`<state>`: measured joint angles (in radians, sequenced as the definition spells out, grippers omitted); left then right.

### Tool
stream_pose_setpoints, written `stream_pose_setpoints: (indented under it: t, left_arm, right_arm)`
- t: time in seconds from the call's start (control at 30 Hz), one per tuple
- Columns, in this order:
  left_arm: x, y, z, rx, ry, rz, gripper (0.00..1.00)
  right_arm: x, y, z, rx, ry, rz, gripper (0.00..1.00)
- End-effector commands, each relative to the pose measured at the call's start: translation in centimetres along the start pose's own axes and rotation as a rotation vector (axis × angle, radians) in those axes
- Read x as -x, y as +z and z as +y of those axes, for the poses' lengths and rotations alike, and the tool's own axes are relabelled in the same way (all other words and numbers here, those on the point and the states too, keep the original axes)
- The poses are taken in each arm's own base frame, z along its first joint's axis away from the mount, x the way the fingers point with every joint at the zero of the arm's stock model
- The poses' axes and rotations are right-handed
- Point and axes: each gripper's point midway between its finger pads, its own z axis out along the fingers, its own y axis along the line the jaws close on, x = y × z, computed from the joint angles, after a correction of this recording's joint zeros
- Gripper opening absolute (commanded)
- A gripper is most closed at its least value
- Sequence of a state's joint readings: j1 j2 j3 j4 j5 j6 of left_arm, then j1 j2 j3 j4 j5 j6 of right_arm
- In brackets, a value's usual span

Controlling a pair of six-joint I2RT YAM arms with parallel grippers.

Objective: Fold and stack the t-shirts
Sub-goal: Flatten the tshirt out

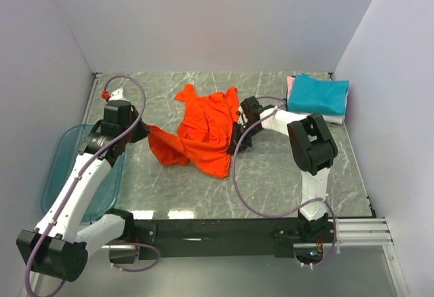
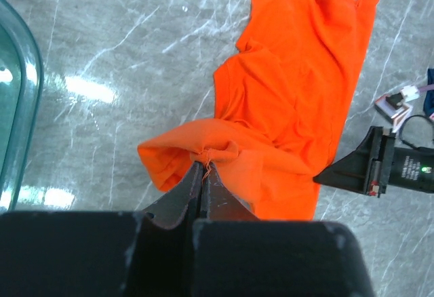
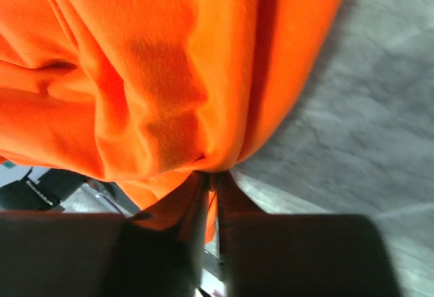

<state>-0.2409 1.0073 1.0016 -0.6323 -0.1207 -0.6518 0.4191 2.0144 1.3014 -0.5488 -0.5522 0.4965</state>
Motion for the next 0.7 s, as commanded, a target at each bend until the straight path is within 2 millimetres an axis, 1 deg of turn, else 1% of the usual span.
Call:
stream_pose_setpoints:
  t: [0.0,0.03,0.07,0.1,0.13,0.17,0.2,0.23,0.27,0.3,0.33,0.37,0.4,0.43,0.47,0.53,0.57,0.6,0.63,0.67]
  left_arm:
    - [2.1,0.4,-1.6,-0.072,-0.006,-0.050,0.00]
    - [2.3,0.8,-1.7,-0.070,-0.011,-0.047,0.00]
    - [2.8,1.0,-1.8,-0.069,-0.016,-0.055,0.00]
    - [4.0,1.1,-2.2,-0.065,-0.023,-0.082,0.00]
    - [4.7,1.0,-2.2,-0.060,-0.025,-0.098,0.00]
    - [5.6,0.9,-2.4,-0.059,-0.030,-0.117,0.00]
    - [7.3,0.4,-2.9,-0.066,-0.039,-0.154,0.00]
    - [8.2,0.1,-3.1,-0.068,-0.041,-0.177,0.00]
    - [9.5,-0.5,-3.7,-0.081,-0.043,-0.207,0.00]
    - [10.2,-0.9,-3.9,-0.085,-0.044,-0.225,0.00]
    - [10.8,-1.2,-4.1,-0.090,-0.046,-0.240,0.00]
    - [11.9,-1.9,-4.6,-0.102,-0.046,-0.267,0.00]
    - [12.3,-2.3,-4.8,-0.106,-0.048,-0.279,0.00]
    - [12.7,-2.6,-4.8,-0.104,-0.051,-0.294,0.00]
    - [13.1,-2.8,-4.9,-0.106,-0.056,-0.308,0.00]
    - [13.3,-3.2,-4.7,-0.104,-0.066,-0.326,0.00]
    - [12.9,-2.7,-4.3,-0.094,-0.075,-0.324,0.00]
    - [12.5,-2.5,-4.1,-0.090,-0.080,-0.316,0.00]
    - [12.1,-2.2,-3.9,-0.088,-0.085,-0.303,0.00]
    - [10.9,-1.4,-3.7,-0.089,-0.091,-0.264,0.00]
  right_arm:
    - [1.4,-0.1,1.9,0.063,-0.035,-0.020,0.10]
    - [1.6,-0.4,2.1,0.065,-0.048,-0.028,0.01]
    - [2.1,-1.0,2.4,0.067,-0.057,-0.046,0.00]
    - [2.9,-2.4,2.5,0.070,-0.063,-0.081,0.00]
    - [3.3,-3.4,2.3,0.056,-0.054,-0.096,0.00]
    - [3.9,-4.7,2.5,0.054,-0.057,-0.125,0.00]
    - [5.1,-7.4,2.5,0.062,-0.053,-0.189,0.00]
    - [5.6,-9.1,2.5,0.051,-0.049,-0.221,0.00]
    - [6.0,-11.8,3.0,0.059,-0.062,-0.280,0.00]
    - [6.4,-13.5,3.1,0.058,-0.075,-0.316,0.00]
    - [7.1,-16.2,3.0,0.050,-0.069,-0.361,0.00]
    - [7.2,-18.7,3.6,0.039,-0.088,-0.416,0.00]
    - [6.7,-20.0,3.4,0.010,-0.100,-0.414,0.00]
    - [7.5,-22.8,4.7,0.006,-0.141,-0.478,0.00]
    - [7.6,-24.2,4.7,-0.040,-0.153,-0.510,0.01]
    - [7.3,-26.5,5.1,-0.079,-0.177,-0.542,0.10]
    - [7.2,-27.0,5.1,-0.091,-0.178,-0.560,0.18]
    - [7.3,-26.4,4.3,-0.108,-0.162,-0.565,0.33]
    - [7.1,-25.9,3.9,-0.111,-0.155,-0.561,0.38]
    - [6.8,-25.1,3.4,-0.113,-0.142,-0.546,0.40]
